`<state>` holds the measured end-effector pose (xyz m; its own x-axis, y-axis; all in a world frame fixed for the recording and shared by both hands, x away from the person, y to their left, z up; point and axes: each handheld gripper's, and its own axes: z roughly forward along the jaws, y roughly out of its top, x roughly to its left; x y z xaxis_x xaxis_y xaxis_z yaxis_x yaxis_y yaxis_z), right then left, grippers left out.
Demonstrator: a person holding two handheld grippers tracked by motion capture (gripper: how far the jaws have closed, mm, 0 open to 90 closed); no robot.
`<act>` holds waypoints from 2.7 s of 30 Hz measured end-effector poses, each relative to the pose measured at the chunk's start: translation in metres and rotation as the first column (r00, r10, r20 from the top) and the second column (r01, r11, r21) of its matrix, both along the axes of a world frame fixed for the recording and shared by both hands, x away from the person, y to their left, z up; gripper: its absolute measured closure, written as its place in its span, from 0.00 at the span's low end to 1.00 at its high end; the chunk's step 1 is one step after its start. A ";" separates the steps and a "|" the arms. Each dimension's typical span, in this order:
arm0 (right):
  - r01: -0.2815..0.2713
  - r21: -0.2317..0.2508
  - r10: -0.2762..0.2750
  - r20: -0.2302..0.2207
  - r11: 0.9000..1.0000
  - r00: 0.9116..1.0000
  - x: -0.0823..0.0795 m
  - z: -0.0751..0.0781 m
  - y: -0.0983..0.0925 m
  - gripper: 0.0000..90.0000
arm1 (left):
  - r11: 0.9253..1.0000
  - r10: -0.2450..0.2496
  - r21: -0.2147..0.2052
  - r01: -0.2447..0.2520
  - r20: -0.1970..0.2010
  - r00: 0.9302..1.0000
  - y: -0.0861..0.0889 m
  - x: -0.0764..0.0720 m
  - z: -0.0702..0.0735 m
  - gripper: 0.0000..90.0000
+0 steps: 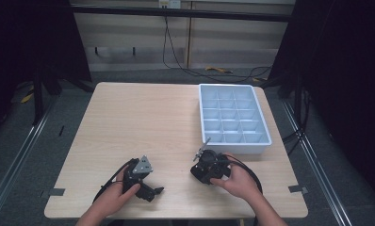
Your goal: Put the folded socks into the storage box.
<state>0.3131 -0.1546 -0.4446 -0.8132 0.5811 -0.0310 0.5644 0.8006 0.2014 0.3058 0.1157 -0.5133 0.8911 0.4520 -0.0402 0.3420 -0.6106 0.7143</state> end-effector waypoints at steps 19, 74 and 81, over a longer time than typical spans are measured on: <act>0.040 0.062 -0.036 -0.061 0.997 0.997 0.009 0.049 -0.020 0.86 | 1.000 0.002 -0.002 -0.002 0.000 1.000 0.000 0.000 0.000 0.00; 0.164 0.089 -0.167 0.025 0.982 0.986 0.078 0.124 -0.054 0.86 | 1.000 0.008 -0.007 -0.008 0.001 1.000 0.000 0.000 0.000 0.00; 0.174 0.074 -0.176 0.027 0.982 0.984 0.091 0.112 -0.053 0.86 | 1.000 0.008 -0.008 -0.008 0.000 1.000 0.000 0.000 0.000 0.00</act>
<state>0.4037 -0.2080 -0.3322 -0.6978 0.7162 -0.0094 0.6868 0.6728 0.2751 0.3053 0.1154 -0.5134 0.8875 0.4587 -0.0434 0.3465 -0.6025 0.7190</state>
